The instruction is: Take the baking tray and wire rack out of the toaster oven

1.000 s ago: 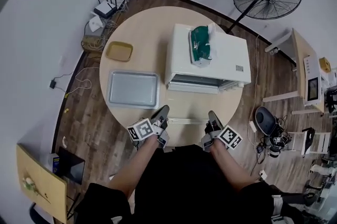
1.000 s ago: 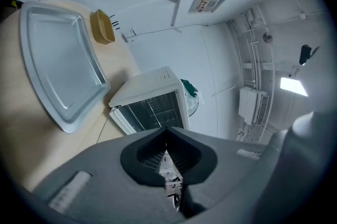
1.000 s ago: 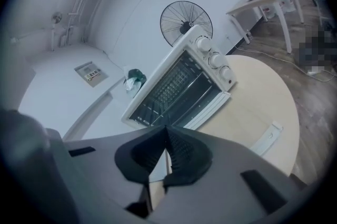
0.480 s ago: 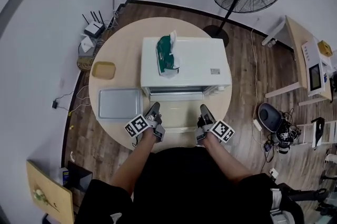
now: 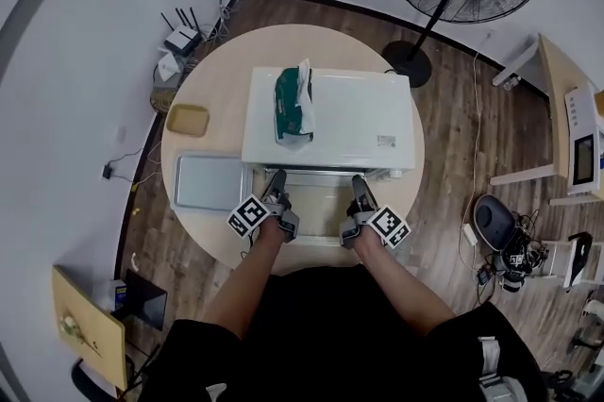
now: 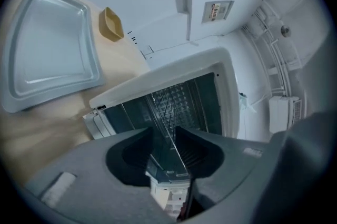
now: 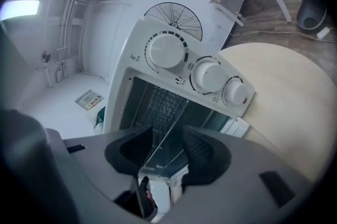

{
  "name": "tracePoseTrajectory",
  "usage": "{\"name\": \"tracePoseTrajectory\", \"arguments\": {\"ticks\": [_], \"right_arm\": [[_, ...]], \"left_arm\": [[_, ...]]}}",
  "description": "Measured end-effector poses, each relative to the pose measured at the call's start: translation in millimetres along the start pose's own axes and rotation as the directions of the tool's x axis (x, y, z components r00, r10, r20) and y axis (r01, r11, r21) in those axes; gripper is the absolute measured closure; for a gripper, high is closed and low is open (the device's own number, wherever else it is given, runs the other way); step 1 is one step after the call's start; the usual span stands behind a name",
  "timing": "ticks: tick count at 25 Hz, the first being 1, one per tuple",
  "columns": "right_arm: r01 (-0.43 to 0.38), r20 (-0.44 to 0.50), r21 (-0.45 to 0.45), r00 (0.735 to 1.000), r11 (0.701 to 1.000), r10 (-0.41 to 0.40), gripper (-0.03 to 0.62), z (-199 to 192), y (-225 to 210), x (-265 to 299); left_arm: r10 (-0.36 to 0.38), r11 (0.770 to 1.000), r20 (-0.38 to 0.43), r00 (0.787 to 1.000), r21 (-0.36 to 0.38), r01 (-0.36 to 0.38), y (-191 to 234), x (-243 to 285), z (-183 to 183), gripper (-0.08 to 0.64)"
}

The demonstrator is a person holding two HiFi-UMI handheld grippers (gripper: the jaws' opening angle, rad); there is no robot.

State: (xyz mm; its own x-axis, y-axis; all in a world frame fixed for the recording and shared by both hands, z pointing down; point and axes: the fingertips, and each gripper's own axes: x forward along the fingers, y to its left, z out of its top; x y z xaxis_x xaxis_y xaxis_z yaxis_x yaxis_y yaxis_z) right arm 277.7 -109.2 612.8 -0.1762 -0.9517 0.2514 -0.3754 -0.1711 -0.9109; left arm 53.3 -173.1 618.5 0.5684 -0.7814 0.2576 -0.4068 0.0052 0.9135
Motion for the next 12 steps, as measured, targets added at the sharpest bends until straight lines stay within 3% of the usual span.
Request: {"name": "tracePoseTrajectory", "arguments": {"ticks": [2, 9, 12], "right_arm": [[-0.023, 0.003, 0.023, 1.0, 0.999, 0.023, 0.398, 1.1, -1.8, 15.4], [-0.043, 0.06, 0.191, 0.998, 0.981, 0.032, 0.379, 2.9, -9.9, 55.6], [-0.028, 0.098, 0.218, 0.995, 0.975, 0.007, 0.379, 9.3, -17.4, 67.4]], "left_arm": [[-0.006, 0.999, 0.025, 1.0, -0.05, 0.007, 2.6, 11.1, -0.9, 0.354], [0.025, 0.987, 0.106, 0.994, -0.159, -0.008, 10.5, 42.1, 4.5, 0.332], [0.034, 0.98, 0.135, 0.99, -0.2, -0.006, 14.9, 54.9, 8.2, 0.331]]}}
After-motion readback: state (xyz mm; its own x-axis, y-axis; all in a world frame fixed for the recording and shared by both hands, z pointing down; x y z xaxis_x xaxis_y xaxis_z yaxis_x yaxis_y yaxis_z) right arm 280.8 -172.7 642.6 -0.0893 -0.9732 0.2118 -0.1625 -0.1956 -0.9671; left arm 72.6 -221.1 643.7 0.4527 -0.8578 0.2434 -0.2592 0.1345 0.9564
